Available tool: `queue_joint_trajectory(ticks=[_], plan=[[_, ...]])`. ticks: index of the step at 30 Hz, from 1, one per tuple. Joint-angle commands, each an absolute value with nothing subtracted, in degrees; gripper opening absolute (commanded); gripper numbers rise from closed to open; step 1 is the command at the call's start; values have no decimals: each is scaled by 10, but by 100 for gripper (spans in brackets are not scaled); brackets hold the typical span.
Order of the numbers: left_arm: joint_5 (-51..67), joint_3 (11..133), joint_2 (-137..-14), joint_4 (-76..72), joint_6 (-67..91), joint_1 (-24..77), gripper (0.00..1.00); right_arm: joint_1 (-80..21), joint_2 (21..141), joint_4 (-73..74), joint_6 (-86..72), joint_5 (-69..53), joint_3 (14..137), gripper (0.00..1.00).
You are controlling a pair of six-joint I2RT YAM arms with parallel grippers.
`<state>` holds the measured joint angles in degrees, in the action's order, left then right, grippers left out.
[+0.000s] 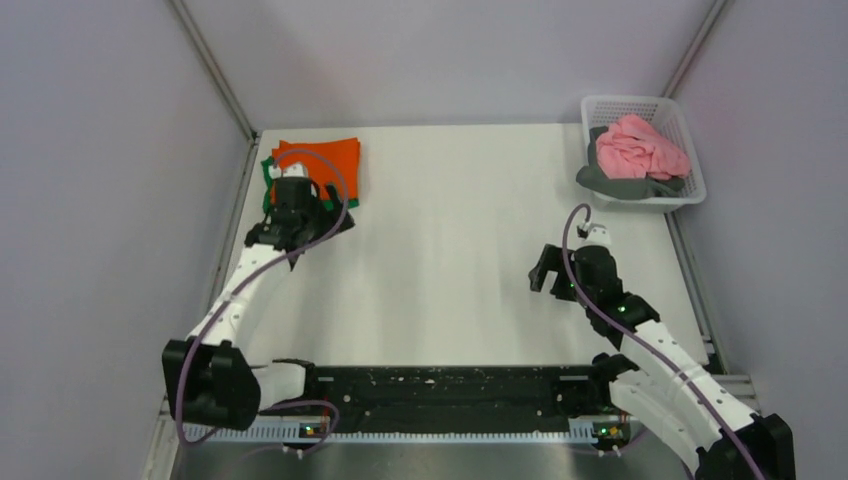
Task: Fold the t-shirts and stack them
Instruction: Reset both arms
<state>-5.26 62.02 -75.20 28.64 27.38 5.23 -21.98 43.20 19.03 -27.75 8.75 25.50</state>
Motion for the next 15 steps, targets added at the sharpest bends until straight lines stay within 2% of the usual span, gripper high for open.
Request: queue_joint_trajectory(ticks=[1,7,10,15], plan=[[23,453,-640,189,334,82,99,-223,409,175,-298,95,230,99],[-15,347,-499,282,365,118,99,-223,405,155,-301,95,198,99],[25,306,-440,270,385,124,99,-224,411,141,-311,98,181,99],[9,300,-414,272,389,125,99,-224,428,130,-333,114,188,99]])
